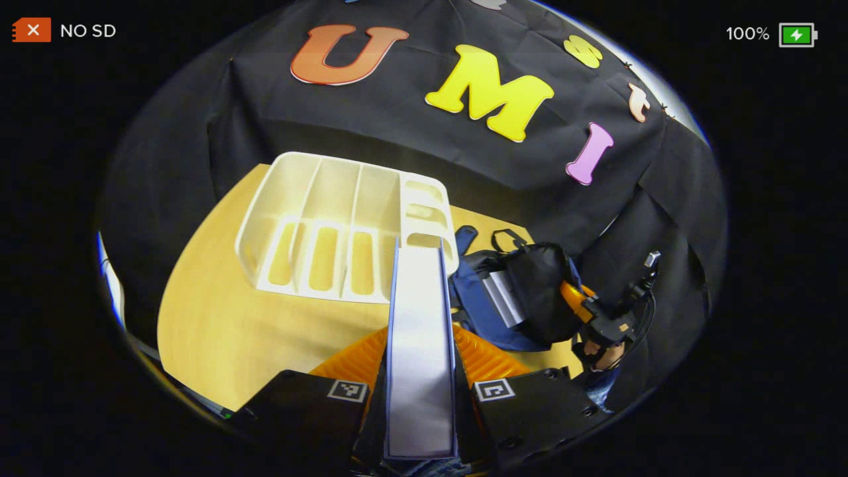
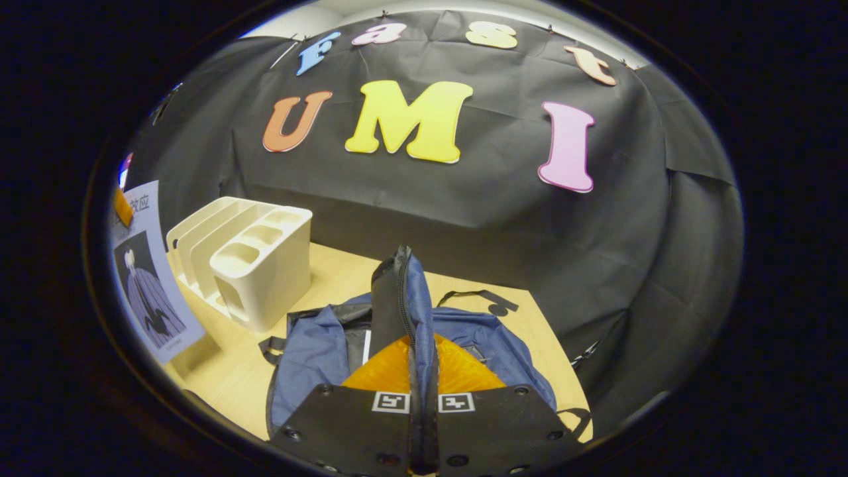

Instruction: Open the schoolbag, grab two books from the bookshelf and put them into the schoolbag.

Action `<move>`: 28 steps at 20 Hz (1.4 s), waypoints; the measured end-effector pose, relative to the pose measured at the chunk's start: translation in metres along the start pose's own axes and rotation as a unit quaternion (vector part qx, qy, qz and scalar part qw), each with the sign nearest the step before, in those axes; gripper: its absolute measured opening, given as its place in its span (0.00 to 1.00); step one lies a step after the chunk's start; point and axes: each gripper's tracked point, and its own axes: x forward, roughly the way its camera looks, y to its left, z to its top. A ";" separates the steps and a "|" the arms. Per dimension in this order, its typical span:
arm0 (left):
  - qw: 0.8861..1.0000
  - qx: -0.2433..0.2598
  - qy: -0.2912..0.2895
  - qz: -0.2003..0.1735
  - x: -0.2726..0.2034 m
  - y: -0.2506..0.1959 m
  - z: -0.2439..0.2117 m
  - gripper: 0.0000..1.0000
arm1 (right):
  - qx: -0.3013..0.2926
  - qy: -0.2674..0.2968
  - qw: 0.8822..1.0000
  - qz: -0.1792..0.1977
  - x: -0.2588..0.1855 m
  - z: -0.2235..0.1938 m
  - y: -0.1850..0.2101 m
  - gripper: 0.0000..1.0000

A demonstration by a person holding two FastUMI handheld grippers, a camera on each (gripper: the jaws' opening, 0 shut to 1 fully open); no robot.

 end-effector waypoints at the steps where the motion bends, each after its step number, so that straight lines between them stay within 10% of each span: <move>1: 1.000 -0.005 0.000 -0.017 0.007 -0.012 0.003 0.45 | 0.000 0.000 1.000 -0.001 -0.001 0.001 -0.001 0.01; 9: 0.990 -0.063 -0.036 -0.119 0.059 -0.080 0.025 0.45 | 0.028 -0.014 0.999 -0.042 -0.004 0.032 -0.031 0.01; 22: 0.953 -0.263 -0.061 -0.138 0.181 -0.111 0.046 0.45 | 0.024 -0.069 0.997 -0.035 -0.011 0.082 -0.040 0.01; 28: 0.962 -0.237 -0.099 -0.093 0.214 -0.124 0.035 0.45 | 0.040 -0.077 0.996 -0.015 -0.005 0.093 -0.038 0.00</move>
